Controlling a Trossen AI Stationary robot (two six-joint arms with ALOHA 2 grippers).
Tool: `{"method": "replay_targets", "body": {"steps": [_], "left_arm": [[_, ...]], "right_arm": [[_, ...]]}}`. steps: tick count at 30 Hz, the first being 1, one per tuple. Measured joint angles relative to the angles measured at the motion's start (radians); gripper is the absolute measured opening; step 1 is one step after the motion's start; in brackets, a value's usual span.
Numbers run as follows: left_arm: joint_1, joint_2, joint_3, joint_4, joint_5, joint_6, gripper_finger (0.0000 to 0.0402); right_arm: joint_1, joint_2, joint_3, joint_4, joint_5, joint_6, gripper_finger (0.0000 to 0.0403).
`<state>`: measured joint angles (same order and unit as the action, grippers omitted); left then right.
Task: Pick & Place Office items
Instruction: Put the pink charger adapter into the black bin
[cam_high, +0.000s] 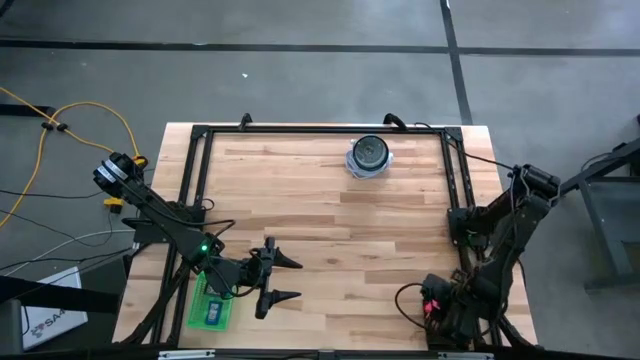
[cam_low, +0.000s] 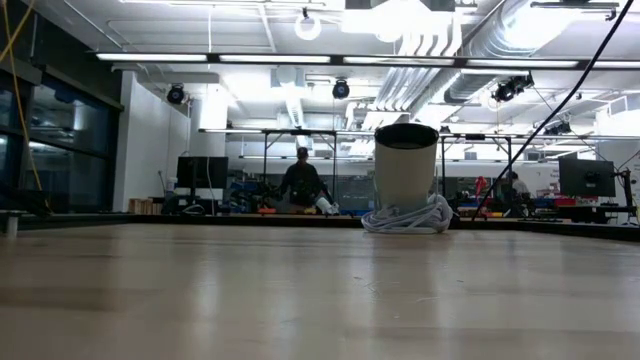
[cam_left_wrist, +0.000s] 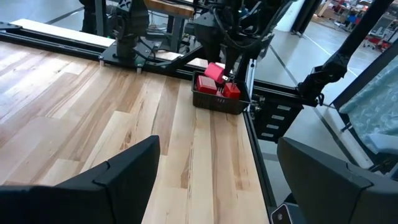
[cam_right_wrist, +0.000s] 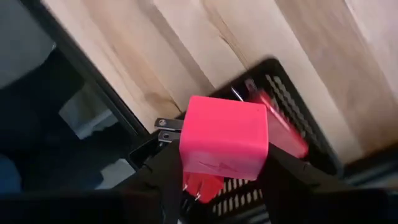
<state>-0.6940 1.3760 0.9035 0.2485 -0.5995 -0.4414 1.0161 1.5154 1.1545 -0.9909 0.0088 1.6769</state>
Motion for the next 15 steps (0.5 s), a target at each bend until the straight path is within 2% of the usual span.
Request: {"method": "replay_targets", "body": {"steps": [7,15], "left_arm": [[0.000,0.000,0.000,0.000,0.000,0.000,0.0317],[0.000,0.000,0.000,-0.001,0.000,0.000,0.0317]], "right_arm": [[0.018,0.023,0.000,0.033,-0.116,0.237,0.0157],[0.010,0.056,0.000,0.093,-0.192,0.352,0.0157]]}}
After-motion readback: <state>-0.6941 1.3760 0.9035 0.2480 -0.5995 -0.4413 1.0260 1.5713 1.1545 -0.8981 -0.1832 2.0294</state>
